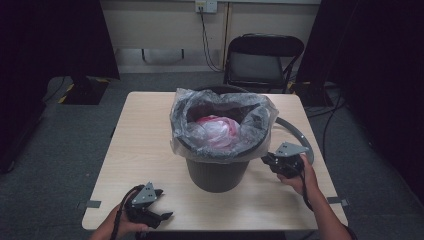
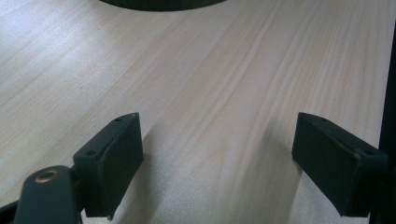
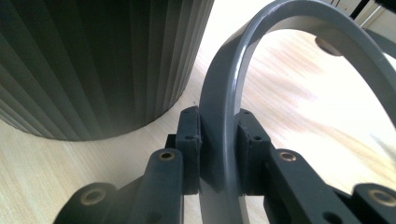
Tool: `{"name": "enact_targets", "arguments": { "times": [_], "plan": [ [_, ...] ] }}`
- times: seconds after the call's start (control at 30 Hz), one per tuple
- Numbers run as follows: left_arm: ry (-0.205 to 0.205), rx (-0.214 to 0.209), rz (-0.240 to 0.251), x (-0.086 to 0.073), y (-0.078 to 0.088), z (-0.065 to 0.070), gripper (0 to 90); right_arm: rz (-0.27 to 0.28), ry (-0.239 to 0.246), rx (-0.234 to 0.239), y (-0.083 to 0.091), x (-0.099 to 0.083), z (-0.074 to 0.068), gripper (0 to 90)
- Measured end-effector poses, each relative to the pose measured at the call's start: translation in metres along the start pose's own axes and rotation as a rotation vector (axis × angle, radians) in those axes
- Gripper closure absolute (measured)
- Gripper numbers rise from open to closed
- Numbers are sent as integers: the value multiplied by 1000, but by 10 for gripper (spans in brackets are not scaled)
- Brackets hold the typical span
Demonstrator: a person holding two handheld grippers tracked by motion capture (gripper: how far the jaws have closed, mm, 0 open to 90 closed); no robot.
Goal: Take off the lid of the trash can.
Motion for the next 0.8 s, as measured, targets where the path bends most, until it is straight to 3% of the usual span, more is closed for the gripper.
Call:
{"name": "enact_targets", "arguments": {
  "times": [0.3, 0.8],
  "plan": [
    [-2, -2, 0, 0, 0, 0, 160, -33, 30, 1, -11, -9, -1, 736],
    [-2, -2, -1, 0, 0, 0, 160, -60, 22, 41, -24, -17, -8, 733]
  ]
}}
Point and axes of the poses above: each handheld gripper's, and its own axes: y roughly backward along the jaws, x roughly out of its top, z roughly to its right, the point moved 10 cm from there along -y, roughly forward along the jaws, and after that the axes turned 12 degrees about y, right-handed, at the moved point
